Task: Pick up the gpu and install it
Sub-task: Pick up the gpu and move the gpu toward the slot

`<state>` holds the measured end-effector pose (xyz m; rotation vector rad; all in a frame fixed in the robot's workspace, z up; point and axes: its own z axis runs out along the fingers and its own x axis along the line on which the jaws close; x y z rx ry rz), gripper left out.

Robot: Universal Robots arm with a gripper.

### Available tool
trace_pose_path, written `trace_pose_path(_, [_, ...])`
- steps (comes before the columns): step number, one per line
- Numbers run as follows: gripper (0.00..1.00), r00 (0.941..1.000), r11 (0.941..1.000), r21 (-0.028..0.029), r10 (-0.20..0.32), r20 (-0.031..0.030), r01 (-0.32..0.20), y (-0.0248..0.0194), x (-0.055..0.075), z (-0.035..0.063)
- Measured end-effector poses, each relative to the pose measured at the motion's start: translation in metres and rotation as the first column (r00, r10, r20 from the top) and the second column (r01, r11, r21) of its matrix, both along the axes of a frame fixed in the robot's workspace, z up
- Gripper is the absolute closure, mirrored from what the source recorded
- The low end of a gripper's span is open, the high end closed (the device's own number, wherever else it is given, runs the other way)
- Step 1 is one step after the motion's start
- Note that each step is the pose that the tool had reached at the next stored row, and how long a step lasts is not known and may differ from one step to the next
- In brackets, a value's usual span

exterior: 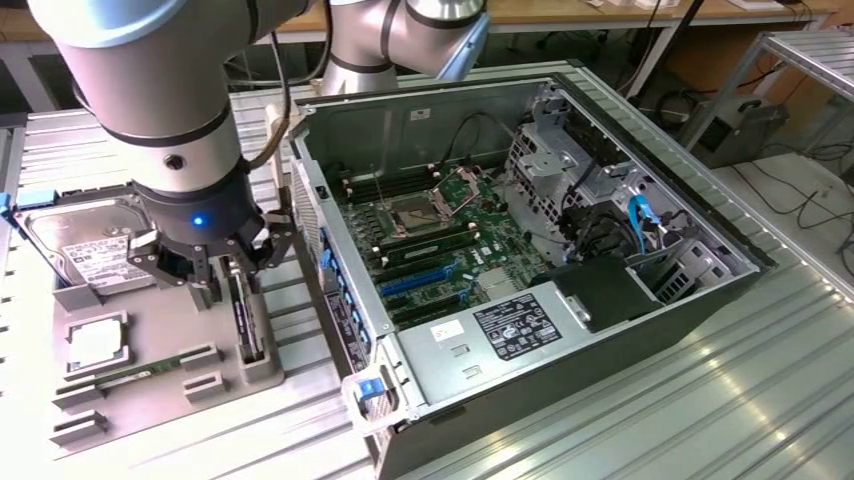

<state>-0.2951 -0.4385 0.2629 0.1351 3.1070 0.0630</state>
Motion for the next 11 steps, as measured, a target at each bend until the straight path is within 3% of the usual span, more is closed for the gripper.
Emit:
trace_pose_path(4, [0.58, 1.0000, 1.0000, 0.0001, 0.000, 0.0001, 0.000, 0.0011, -0.0009, -0.0079])
trace_pose_path(8, [0.58, 1.0000, 1.0000, 0.0000, 0.000, -0.0001, 0.000, 0.0052, -0.0011, -0.0106])
trace_pose_path(11, [0.58, 1.0000, 1.0000, -0.0002, 0.000, -0.0002, 0.000, 0.0058, -0.0011, -0.0113])
